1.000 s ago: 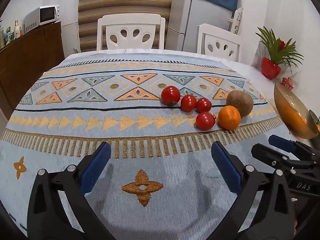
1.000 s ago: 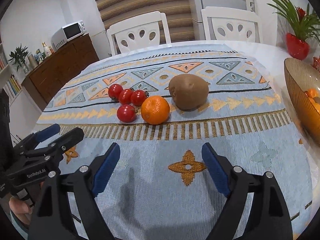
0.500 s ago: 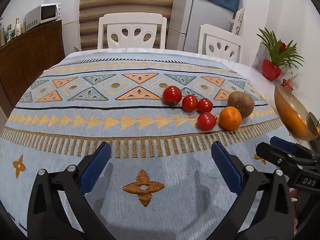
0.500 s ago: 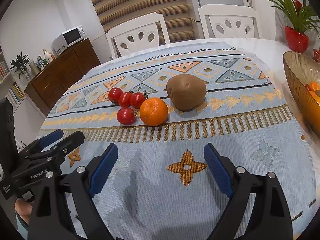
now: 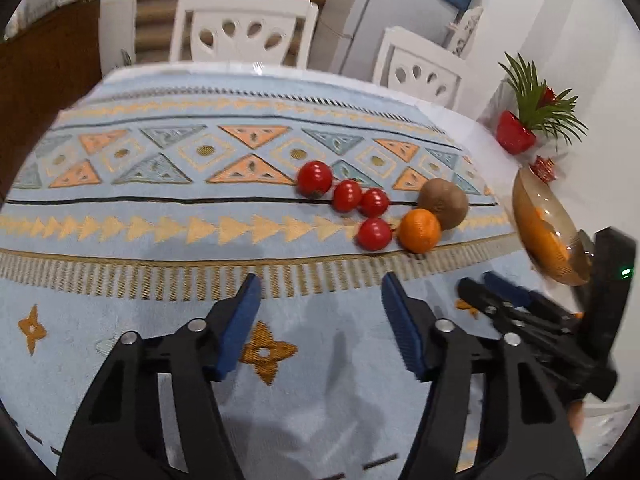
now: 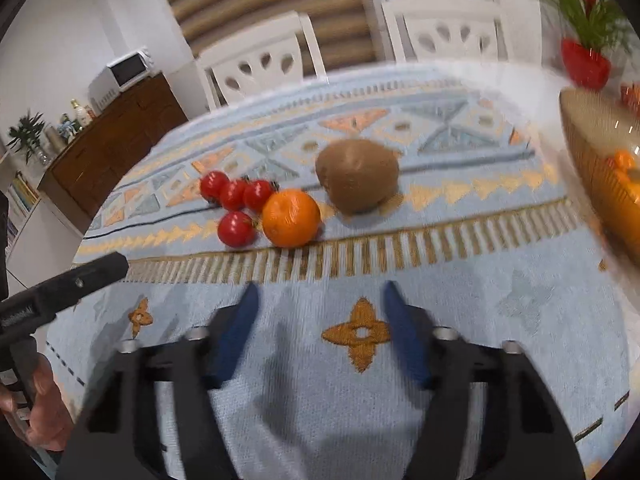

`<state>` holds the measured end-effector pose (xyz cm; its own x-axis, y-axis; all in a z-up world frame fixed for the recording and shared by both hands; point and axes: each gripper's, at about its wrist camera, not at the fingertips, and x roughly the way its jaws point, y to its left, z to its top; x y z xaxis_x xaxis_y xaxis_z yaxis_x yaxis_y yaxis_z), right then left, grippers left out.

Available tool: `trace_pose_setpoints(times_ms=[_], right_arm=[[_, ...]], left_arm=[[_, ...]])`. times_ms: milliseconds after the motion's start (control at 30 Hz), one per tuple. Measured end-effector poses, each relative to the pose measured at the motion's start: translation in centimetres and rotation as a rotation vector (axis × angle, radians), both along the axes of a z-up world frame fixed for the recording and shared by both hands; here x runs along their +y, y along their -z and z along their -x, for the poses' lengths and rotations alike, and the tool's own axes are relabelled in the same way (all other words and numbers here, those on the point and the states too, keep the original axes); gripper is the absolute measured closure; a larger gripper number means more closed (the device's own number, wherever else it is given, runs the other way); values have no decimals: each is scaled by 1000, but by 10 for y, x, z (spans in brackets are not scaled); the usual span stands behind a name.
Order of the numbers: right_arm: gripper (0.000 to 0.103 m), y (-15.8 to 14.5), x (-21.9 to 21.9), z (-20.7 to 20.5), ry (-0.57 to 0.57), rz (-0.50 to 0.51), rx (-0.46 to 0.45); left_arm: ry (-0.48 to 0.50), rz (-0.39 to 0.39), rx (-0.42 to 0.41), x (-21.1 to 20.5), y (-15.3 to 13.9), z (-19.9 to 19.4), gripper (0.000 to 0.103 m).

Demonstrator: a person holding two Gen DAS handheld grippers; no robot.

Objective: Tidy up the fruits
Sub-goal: 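Grasp a red cherry tomato with the left tool while the right tool grasps a tangerine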

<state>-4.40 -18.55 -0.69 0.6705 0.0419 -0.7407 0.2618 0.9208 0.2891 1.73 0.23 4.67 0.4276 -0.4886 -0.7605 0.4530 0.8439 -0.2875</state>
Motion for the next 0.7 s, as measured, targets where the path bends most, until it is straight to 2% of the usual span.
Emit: trace_pose_setpoints(times_ms=[33,100,167,200,300,400,500,700], right_arm=[[56,0,-6,-3,-6,-75,13],[58,-6,-13,-6,-11,-172,2],[58,-15,-18,-12,-11,-215,0],[58,-19,-19,-16,-15,-224,7],[58,-25,-16,-31,-34,-237,24],[57,-22,-9,-47,-27,-186,38],[57,-14,-11,-53,-17,-224,40],[56,-8,-18,-61,14,-231,38]], left_arm=[[11,4,9,-4,-1,-5,42],[47,-29,-27,-17,-3,-8,43],[114,-87,-26,-36,0,-12,46],[131,-110,-15,-42,1,-14,52],[166,-140,-20,-50,-3,-12,52],[169,-141,-31,-56,-5,-16,52],[206,-139,-55,-73,8,-20,52],[266,-105,-65,-89,33,-35,52]])
